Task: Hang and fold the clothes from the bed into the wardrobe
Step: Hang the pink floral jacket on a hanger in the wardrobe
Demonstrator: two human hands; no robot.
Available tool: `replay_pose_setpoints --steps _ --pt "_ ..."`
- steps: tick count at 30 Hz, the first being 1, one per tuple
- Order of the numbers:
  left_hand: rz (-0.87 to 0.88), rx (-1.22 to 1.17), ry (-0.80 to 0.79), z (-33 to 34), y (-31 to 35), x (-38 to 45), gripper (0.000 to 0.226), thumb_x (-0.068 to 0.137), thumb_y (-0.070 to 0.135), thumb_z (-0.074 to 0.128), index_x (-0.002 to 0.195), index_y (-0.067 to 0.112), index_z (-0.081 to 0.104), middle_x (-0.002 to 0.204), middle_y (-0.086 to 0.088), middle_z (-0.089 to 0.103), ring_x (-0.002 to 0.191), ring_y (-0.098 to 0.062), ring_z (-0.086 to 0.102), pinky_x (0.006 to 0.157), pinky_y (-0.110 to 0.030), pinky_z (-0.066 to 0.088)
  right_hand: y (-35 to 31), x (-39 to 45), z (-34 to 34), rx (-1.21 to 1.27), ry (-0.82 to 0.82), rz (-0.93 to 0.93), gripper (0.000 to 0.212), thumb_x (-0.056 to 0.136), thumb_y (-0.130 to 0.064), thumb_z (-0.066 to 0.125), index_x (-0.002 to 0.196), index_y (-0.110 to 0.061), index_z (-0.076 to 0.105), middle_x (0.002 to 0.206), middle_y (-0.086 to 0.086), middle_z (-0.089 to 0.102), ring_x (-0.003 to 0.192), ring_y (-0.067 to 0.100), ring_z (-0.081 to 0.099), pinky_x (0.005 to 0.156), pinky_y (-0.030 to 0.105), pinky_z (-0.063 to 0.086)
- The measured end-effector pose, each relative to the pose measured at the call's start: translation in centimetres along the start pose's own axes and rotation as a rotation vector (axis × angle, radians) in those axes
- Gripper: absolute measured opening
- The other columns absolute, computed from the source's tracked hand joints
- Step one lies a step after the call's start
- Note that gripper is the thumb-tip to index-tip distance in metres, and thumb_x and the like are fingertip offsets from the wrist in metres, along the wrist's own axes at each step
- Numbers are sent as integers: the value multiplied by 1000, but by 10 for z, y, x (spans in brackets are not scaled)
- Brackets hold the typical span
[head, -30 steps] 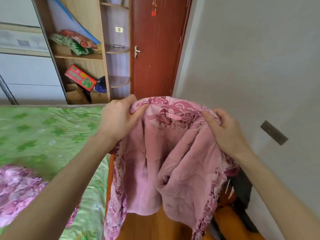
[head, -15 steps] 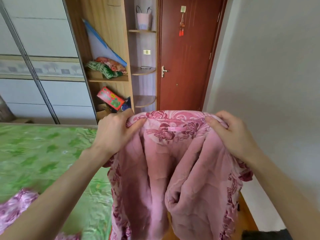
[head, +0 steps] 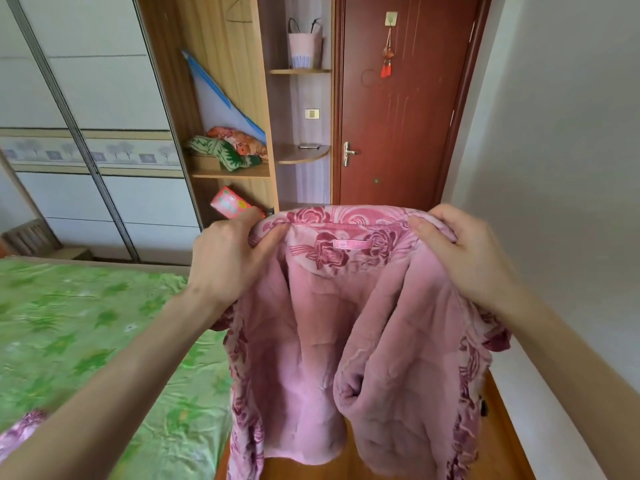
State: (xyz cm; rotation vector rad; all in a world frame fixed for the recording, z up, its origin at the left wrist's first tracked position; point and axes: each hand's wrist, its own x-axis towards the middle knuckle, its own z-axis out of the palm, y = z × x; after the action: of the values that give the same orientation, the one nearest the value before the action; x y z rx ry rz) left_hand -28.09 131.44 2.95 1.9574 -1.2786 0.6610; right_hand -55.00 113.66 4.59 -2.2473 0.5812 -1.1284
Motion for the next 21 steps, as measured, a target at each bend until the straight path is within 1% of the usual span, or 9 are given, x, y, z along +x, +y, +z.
replay_pose_setpoints --steps 1,3,5,9,11,13,16,19,21 --pt "-4 -6 11 7 2 8 48 98 62 58 77 19 49 66 -16 65 72 -48 64 55 -42 45 5 9 -1 -2 6 3 31 104 -35 61 86 -9 62 76 12 57 69 9 46 65 30 40" --pt "-8 -12 31 19 4 22 46 98 61 58 76 22 45 65 -16 64 71 -48 63 55 -41 42 16 27 0 -11 21 5 29 104 -36 61 84 -14 61 72 2 55 67 7 44 64 32 39" --pt "-25 -17 40 33 2 35 45 98 59 60 77 21 46 65 -14 63 71 -48 63 56 -41 41 29 46 2 -14 39 -8 29 104 -36 60 83 -17 59 69 -4 50 66 6 43 64 32 39" --pt "-53 -6 62 65 -8 60 45 98 59 60 82 18 55 66 -11 64 73 -47 64 56 -41 44 56 85 13 -25 56 -21 31 104 -38 60 83 -15 58 69 -4 49 66 9 43 64 33 38" --pt "-62 -4 62 81 -15 72 45 98 61 58 84 18 56 66 -11 64 72 -46 63 56 -42 46 70 106 21 -25 58 -17 32 104 -39 60 84 -15 58 69 -5 48 65 9 42 63 33 38" --pt "-63 -4 65 99 -25 86 45 98 61 58 81 20 51 65 -12 63 71 -47 63 55 -42 44 85 128 29 -33 59 -18 32 103 -40 61 83 -15 58 67 -7 46 64 8 40 63 33 37" --pt "-72 0 68 127 -43 113 47 97 60 60 75 22 42 62 -12 60 70 -48 62 55 -39 36 108 162 42 -46 39 -22 32 103 -41 61 82 -18 56 65 -9 44 63 8 40 63 34 37" --pt "-80 -9 47 155 -66 144 51 98 62 57 73 22 38 58 -4 52 67 -45 62 54 -40 39 126 202 58 -58 11 -45 32 103 -41 60 80 -19 56 66 -9 46 63 7 41 62 35 39" --pt "-89 -11 39 173 -84 165 52 98 62 57 73 22 37 56 1 48 65 -44 61 54 -40 41 138 232 70 -56 -8 -58 32 103 -39 61 79 -19 55 65 -11 46 61 4 40 61 32 38"
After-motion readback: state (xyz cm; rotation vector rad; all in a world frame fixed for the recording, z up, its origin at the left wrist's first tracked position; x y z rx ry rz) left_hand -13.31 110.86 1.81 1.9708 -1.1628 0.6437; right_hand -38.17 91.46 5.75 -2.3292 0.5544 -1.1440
